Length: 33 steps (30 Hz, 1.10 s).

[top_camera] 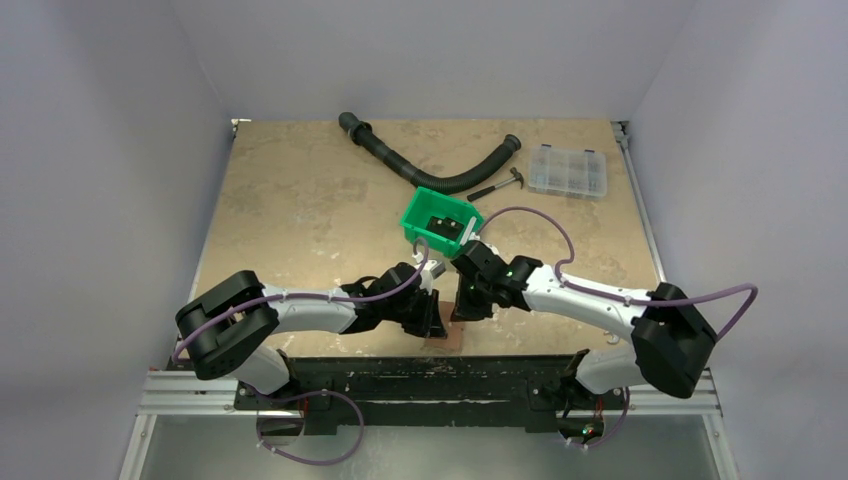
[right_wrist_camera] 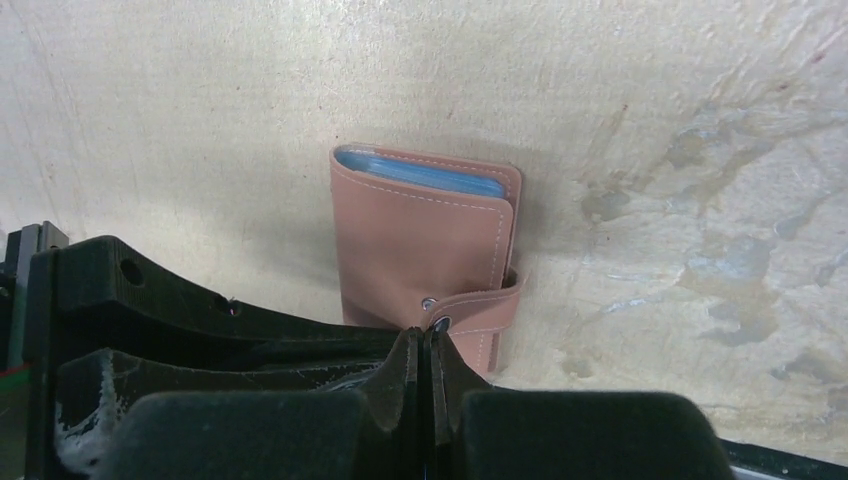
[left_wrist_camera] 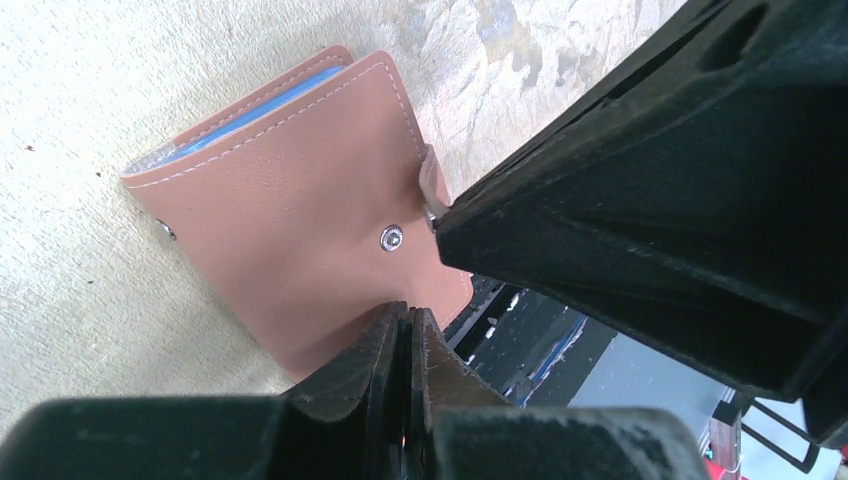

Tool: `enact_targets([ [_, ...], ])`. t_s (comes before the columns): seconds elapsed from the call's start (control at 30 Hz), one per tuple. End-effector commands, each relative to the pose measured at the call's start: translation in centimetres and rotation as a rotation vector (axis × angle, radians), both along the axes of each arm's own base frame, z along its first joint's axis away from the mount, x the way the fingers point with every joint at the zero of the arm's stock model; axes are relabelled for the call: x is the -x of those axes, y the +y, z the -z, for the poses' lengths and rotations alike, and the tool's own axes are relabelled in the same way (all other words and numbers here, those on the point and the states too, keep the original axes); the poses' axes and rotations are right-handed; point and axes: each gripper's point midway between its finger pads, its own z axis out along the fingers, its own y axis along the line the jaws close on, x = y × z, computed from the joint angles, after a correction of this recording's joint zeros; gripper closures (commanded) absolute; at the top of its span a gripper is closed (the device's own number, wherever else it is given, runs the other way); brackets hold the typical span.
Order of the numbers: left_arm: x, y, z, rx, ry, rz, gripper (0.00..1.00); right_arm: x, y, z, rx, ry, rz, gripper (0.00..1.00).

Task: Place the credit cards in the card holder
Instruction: Close the card holder at the corner of the board.

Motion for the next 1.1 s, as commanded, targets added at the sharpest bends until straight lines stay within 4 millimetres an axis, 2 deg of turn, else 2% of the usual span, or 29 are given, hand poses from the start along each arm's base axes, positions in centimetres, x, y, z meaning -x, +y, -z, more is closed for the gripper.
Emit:
enact_targets([
  [0.0,0.2,0.4,0.4,-0.011,-0.005,-0.004,1.00,-0.5,1.9,-0.5,-0.066,-0.022,-0.063,1.00],
  [0.17,0.1,0.8,0.4,-0.020,-0.010,-0.026,1.00,-0.3,2.3,0.3,-0.071,0.000,-0.086,1.00],
  [0.43,-1.4,1.9,-1.2,0.005,-0.045,-0.086,1.00,0.3,2.2,1.3,-0.075,0.027,-0.099,1.00],
  [0.6,-1.5,2.1,-0.3,0.007,-0.012,-0.094,1.00,0.4,2.6,1.6,-0.078,0.029,-0.138,1.00],
  [0.77,-2.0,2.8,-0.4,-0.013,-0.033,-0.119,1.00,0.5,2.7,1.9,-0.080,0.035,-0.158,1.00],
  [1.07,-1.7,2.7,0.4,-0.023,-0.009,-0.110,1.00,0.4,3.0,2.5,-0.067,0.049,-0.183,1.00],
])
